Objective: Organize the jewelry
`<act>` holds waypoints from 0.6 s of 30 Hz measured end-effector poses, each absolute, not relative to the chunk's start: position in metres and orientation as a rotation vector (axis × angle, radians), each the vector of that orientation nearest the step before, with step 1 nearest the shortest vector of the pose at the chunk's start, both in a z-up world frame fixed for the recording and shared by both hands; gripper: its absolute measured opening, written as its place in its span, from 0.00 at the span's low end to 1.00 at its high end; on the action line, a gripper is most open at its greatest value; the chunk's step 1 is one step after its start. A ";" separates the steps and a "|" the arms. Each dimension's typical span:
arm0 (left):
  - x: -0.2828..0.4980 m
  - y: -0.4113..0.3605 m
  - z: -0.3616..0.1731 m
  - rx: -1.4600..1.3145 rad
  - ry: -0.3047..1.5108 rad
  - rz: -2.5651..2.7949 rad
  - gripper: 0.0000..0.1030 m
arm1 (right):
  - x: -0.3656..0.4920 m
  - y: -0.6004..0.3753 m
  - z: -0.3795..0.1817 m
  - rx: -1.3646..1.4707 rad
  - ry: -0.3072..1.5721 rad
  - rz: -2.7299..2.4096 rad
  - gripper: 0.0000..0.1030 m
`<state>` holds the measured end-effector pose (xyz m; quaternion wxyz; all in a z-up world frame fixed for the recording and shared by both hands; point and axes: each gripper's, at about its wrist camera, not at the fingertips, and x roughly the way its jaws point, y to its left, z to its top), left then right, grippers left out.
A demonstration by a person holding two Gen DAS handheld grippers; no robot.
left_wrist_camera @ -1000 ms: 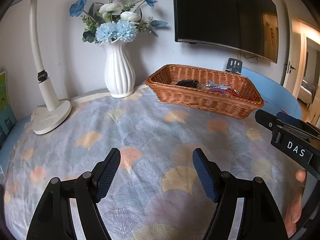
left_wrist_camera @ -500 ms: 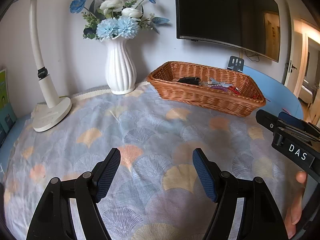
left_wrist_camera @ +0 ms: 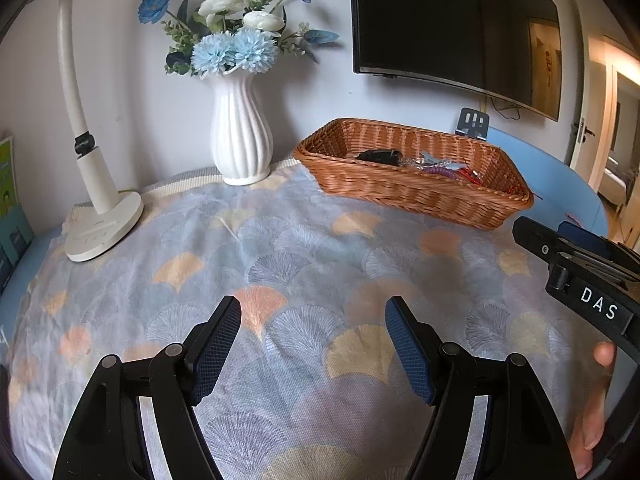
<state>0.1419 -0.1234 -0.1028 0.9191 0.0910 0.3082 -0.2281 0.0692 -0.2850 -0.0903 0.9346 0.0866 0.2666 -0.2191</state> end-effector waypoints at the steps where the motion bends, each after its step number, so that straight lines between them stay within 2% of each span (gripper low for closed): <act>1: 0.142 -0.123 -0.103 0.187 0.635 -0.469 0.74 | 0.069 -0.285 -0.090 0.177 0.545 -0.448 0.67; 18: 0.143 -0.122 -0.104 0.194 0.634 -0.473 0.74 | 0.069 -0.283 -0.089 0.175 0.549 -0.448 0.67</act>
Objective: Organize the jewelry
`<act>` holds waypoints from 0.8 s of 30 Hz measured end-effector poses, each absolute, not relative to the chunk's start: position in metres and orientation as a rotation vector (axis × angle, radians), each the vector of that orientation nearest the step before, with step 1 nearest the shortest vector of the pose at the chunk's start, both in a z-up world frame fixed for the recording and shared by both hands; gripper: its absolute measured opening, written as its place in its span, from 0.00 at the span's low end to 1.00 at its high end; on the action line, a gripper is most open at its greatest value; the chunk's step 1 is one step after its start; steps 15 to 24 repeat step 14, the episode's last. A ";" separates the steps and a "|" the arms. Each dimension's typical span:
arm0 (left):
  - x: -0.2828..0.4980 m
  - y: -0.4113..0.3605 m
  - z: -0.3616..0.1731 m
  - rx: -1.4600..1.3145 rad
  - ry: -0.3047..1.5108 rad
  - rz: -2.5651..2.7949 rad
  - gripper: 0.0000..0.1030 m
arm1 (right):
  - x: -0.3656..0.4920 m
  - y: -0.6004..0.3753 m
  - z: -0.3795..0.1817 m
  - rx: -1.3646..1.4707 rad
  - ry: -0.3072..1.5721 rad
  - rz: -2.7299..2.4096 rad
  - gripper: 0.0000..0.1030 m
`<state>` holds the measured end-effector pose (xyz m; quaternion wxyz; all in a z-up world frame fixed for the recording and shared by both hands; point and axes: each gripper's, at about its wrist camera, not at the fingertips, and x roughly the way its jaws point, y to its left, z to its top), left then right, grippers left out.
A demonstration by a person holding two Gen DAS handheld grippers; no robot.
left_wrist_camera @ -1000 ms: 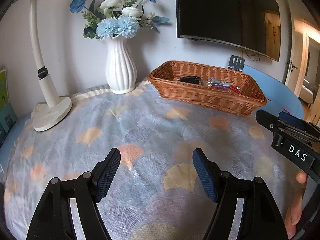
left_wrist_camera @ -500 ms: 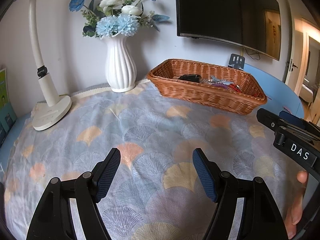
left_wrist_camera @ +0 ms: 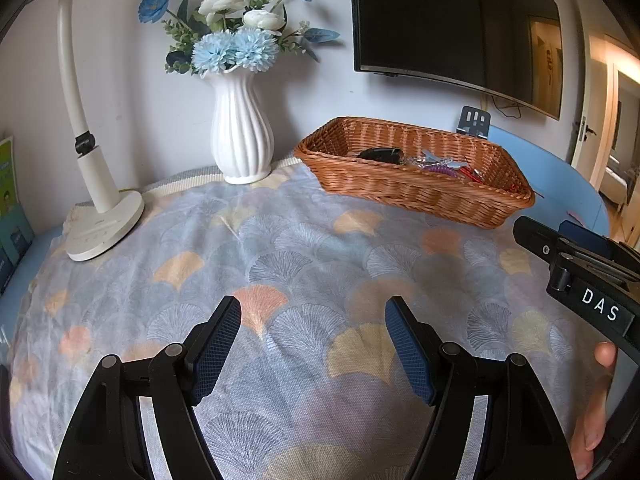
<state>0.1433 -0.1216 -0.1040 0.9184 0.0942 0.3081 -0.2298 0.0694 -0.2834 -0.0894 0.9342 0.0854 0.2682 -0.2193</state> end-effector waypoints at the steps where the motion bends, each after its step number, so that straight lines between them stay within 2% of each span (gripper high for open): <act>1: 0.144 -0.122 -0.104 0.192 0.634 -0.473 0.74 | 0.069 -0.283 -0.089 0.175 0.548 -0.448 0.67; 24: 0.139 -0.117 -0.099 0.185 0.590 -0.464 0.74 | 0.069 -0.283 -0.089 0.174 0.548 -0.450 0.67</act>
